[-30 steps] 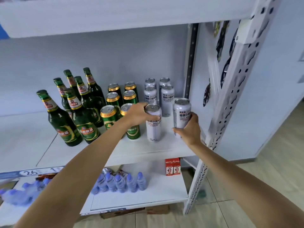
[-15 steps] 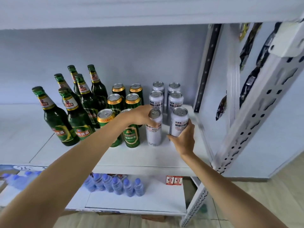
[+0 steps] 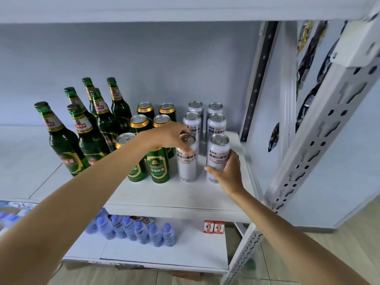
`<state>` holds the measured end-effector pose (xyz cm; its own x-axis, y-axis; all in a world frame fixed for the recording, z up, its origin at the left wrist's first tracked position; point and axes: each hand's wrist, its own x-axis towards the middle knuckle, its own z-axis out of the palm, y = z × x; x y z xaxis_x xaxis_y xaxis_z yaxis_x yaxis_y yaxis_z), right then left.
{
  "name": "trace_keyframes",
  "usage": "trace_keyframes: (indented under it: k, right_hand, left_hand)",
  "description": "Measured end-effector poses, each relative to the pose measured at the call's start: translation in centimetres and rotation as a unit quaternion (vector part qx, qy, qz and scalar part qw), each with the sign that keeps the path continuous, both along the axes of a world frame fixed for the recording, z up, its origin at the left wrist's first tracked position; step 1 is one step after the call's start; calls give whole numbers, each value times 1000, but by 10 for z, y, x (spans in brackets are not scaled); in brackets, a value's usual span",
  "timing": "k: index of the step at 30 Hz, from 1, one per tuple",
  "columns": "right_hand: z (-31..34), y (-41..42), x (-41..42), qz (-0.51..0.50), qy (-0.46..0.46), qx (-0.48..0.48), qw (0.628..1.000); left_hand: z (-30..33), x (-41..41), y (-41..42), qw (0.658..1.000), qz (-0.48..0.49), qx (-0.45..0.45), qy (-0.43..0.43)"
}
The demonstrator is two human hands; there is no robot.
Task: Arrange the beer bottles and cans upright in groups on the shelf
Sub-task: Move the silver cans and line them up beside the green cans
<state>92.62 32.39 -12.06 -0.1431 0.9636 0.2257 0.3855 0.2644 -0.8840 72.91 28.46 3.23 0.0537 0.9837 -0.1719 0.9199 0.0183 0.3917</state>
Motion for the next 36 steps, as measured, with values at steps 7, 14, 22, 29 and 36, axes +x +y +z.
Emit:
trace_keyframes:
  k: [7, 14, 22, 29, 36]
  right_hand:
    - [69, 10, -12, -42, 197, 40, 979]
    - [126, 104, -43, -3, -171, -42, 984]
    - [122, 111, -32, 85, -180, -57, 978]
    - [124, 110, -31, 91, -208, -89, 970]
    - [145, 93, -41, 102, -269, 2, 958]
  left_hand:
    - [32, -11, 29, 998, 10, 36, -44]
    - [15, -16, 88, 994, -29, 62, 86]
    - [0, -30, 106, 993, -67, 61, 76]
    - [-4, -33, 103, 991, -71, 67, 91]
    - [40, -46, 64, 997, -35, 70, -17]
